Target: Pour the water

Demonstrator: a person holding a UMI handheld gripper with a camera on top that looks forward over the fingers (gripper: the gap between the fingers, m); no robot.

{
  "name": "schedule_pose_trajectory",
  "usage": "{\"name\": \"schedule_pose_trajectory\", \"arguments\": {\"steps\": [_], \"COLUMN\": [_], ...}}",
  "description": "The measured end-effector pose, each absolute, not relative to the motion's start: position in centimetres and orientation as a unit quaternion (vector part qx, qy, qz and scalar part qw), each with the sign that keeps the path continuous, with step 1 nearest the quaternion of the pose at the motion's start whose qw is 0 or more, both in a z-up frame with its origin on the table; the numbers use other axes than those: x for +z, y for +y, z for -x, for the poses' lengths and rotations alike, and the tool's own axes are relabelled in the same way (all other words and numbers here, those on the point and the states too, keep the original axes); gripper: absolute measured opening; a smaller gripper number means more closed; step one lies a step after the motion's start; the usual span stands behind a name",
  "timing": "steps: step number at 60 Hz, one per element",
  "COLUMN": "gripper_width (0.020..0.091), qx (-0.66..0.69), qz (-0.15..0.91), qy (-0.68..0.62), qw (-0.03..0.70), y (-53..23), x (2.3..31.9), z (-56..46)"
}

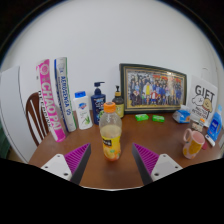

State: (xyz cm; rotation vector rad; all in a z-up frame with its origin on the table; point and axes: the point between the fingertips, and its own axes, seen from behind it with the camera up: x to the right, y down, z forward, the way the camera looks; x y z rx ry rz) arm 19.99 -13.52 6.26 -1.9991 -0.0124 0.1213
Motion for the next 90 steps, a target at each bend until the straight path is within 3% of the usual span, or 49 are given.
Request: {"name": "schedule_pose_trajectory", "arguments": {"steps": [12,17,22,24,29,30,31,33,34,46,57,65,73,90], "gripper_width": [0.0795,0.0662,0.0432,0.0427,0.0326,0.0348,0.0279,0.0294,0.0257,0.0256,0.0255,0.0256,0.0255,0.0254], "qx": [0.051,0.049,0.019,0.022,0.022,0.023,0.022,0.022,0.021,0.092,0.288,0.430,0.554,0.685], "qz": [0.837,0.836,0.830,0.829,0.830,0.830,0.831,0.832,0.833,0.822,0.773,0.706,0.613,0.429], "qy": [0.029,0.031,0.026,0.023,0.016,0.015,0.014,0.013,0.010,0.007,0.127,0.231,0.346,0.501], "qw": [0.545,0.545,0.557,0.559,0.557,0.557,0.556,0.554,0.554,0.562,0.551,0.514,0.445,0.308], "y": [-5.3,-3.4,-2.5,-2.4,-2.6,-2.6,-2.7,-2.8,-2.9,-4.5,-6.2,-7.0,-7.0,-7.0], "x": [2.1,0.8,0.7,0.7,0.7,0.7,0.7,0.9,1.0,5.8,13.6,17.6,18.6,14.4], "z": [-18.7,-18.4,-19.3,-19.1,-19.1,-19.1,-19.2,-19.3,-19.4,-19.3,-21.3,-25.6,-31.3,-41.1]}}
